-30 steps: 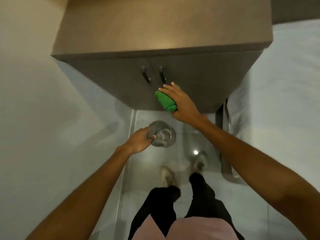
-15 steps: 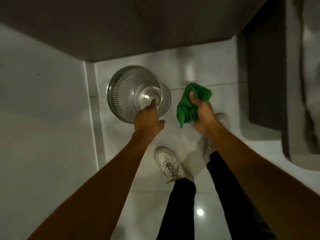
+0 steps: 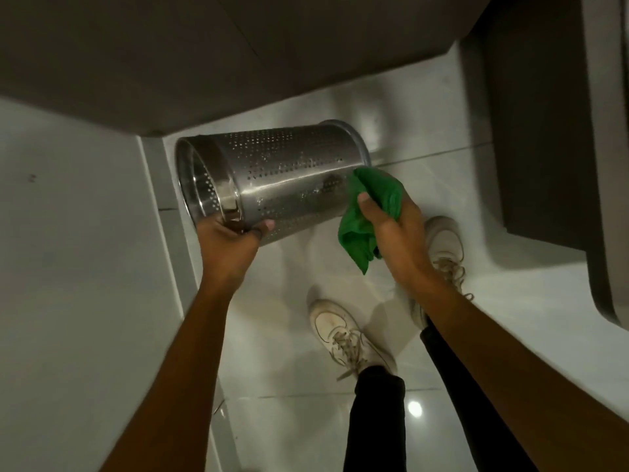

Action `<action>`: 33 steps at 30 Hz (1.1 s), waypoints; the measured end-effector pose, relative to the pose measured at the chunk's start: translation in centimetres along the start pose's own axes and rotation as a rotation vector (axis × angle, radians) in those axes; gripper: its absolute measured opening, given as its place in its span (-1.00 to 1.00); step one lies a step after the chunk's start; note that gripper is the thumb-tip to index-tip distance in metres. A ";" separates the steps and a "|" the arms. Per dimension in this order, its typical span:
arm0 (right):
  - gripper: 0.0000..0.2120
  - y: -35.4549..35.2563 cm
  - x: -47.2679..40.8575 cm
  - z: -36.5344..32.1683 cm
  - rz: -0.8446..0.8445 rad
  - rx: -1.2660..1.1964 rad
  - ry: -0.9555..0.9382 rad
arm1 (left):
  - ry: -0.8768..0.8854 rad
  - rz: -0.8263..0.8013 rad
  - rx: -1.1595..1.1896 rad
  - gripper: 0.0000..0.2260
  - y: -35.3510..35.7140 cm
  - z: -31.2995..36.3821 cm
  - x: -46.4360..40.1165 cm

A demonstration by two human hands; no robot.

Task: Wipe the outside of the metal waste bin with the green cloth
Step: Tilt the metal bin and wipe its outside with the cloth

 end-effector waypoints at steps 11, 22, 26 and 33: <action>-0.24 18.8 0.7 -9.1 -0.127 0.847 -0.984 | 0.326 -0.016 0.224 -0.69 -0.6 0.1 -0.1; -0.48 7.6 -13.0 -3.7 0.279 0.913 -0.435 | 0.066 0.037 0.003 -0.49 -1.6 -2.0 -2.0; -0.35 16.4 -5.6 -7.9 0.061 0.778 -0.923 | 0.090 0.065 0.038 -0.67 -1.3 -2.0 -1.6; -0.53 11.2 -8.6 -3.8 0.216 0.895 -0.815 | -0.027 0.114 0.132 -0.71 -2.5 -4.1 -1.2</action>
Point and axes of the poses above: each hand's wrist, its own x-axis away from the middle knuckle, its own y-axis out of the palm, z = x × y, the point moved 6 cm from there along -x, towards the middle knuckle, and after that the axes turned 12 degrees about x, right-handed, at the moved point
